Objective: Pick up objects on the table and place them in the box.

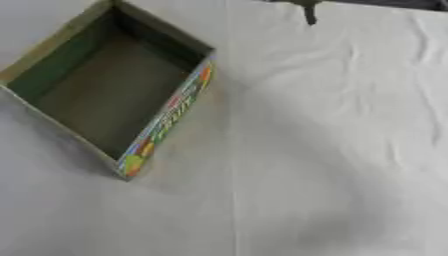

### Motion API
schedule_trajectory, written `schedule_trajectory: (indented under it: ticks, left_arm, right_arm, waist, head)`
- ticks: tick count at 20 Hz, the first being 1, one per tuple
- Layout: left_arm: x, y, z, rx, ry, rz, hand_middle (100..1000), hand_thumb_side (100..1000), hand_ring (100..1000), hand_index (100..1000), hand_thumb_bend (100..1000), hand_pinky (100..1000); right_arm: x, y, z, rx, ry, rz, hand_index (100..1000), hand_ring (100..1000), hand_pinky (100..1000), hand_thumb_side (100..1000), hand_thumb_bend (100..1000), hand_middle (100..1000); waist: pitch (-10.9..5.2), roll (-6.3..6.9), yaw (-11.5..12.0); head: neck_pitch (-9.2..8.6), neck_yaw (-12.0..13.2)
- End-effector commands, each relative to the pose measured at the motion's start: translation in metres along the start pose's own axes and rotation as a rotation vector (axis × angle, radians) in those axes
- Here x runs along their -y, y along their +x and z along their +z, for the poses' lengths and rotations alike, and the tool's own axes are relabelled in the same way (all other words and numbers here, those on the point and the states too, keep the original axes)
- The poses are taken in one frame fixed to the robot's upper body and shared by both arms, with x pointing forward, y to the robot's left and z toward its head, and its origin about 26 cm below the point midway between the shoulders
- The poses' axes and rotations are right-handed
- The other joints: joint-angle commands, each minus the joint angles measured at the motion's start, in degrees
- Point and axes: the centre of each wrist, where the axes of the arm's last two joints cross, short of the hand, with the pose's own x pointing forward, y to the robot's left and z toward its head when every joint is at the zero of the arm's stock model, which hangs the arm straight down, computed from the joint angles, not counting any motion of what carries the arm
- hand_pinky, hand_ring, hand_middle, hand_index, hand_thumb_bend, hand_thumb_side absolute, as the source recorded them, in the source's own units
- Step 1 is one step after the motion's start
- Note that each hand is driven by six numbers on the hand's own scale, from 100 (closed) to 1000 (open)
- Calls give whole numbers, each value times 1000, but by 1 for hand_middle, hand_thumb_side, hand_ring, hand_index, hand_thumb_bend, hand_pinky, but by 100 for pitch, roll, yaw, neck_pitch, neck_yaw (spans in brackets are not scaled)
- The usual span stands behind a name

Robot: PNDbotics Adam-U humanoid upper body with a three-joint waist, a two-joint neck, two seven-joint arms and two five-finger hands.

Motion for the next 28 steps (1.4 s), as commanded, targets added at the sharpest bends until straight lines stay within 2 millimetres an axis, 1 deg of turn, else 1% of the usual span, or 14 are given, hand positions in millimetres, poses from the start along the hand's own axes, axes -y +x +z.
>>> schedule_trajectory:
  ticks: [1, 2, 3, 4, 6, 10, 15, 19, 22, 23, 24, 25, 27, 28]
  left_arm:
    - [-3, 7, -10, 43, -17, -6, 615, 568, 659, 728, 100, 594]
    - [-3, 7, -10, 44, -16, -9, 617, 568, 659, 729, 100, 595]
    - [-2, 7, -11, 49, -15, -8, 615, 568, 659, 727, 100, 595]
    - [-1, 8, -12, 53, -14, -1, 615, 568, 659, 727, 100, 595]
    - [0, 8, -13, 57, -13, 7, 615, 568, 659, 727, 100, 595]
    - [4, 10, -18, 86, -11, 35, 613, 567, 659, 727, 100, 599]
    - [9, 12, -25, 126, -10, 66, 612, 545, 658, 727, 100, 602]
    - [16, 15, -32, 160, -7, 104, 610, 518, 658, 727, 100, 606]
    - [20, 16, -35, 174, -12, 126, 610, 512, 658, 727, 100, 606]
    - [21, 16, -35, 175, -15, 129, 610, 516, 658, 727, 100, 605]
    - [21, 16, -35, 175, -17, 131, 610, 516, 658, 727, 100, 605]
    - [21, 16, -34, 173, -18, 133, 611, 528, 658, 727, 100, 604]
    - [22, 16, -34, 169, -20, 136, 611, 534, 658, 727, 100, 604]
    - [22, 16, -34, 167, -21, 137, 611, 534, 658, 727, 100, 604]
  right_arm:
    - [5, 5, -17, 46, 4, 12, 419, 476, 687, 234, 100, 302]
    - [3, 6, -22, 58, 8, 9, 420, 475, 687, 445, 100, 302]
    - [0, 10, -30, 80, 13, -2, 420, 474, 688, 230, 100, 304]
    - [-3, 12, -38, 94, 19, -11, 420, 474, 689, 229, 100, 304]
    - [-8, 13, -46, 106, 27, -18, 420, 474, 689, 229, 100, 304]
    - [-31, 23, -75, 156, 72, -71, 429, 481, 698, 221, 100, 313]
    - [-56, 28, -97, 185, 101, -97, 433, 486, 701, 218, 100, 317]
    - [-76, 37, -113, 204, 99, -107, 441, 493, 702, 214, 100, 325]
    - [-92, 41, -120, 194, 107, -94, 461, 507, 705, 221, 100, 347]
    - [-99, 41, -121, 184, 116, -92, 493, 533, 713, 231, 100, 377]
    - [-106, 41, -121, 172, 130, -90, 493, 533, 713, 231, 100, 377]
    - [-114, 41, -121, 158, 153, -85, 555, 573, 725, 250, 100, 437]
    - [-126, 42, -121, 147, 192, -70, 596, 608, 736, 266, 100, 473]
    - [-130, 42, -121, 146, 210, -62, 596, 608, 736, 266, 100, 473]
  waist:
    - [-175, 29, 33]
    - [-178, 29, 43]
    - [-189, 27, 91]
    - [-196, 26, 124]
    - [-201, 27, 148]
    - [-196, -8, 321]
    - [-179, -32, 470]
    - [-166, -27, 608]
    - [-153, -24, 701]
    - [-149, -25, 722]
    - [-146, -26, 738]
    - [-143, -35, 752]
    - [-138, -47, 766]
    - [-136, -50, 770]
  head:
    - [32, -86]
    - [30, -102]
    - [31, -164]
    - [30, -204]
    - [28, -233]
    - [24, -435]
    - [42, -619]
    - [44, -769]
    - [58, -832]
    - [61, -842]
    - [65, -850]
    - [65, -865]
    - [58, -873]
    - [52, -873]
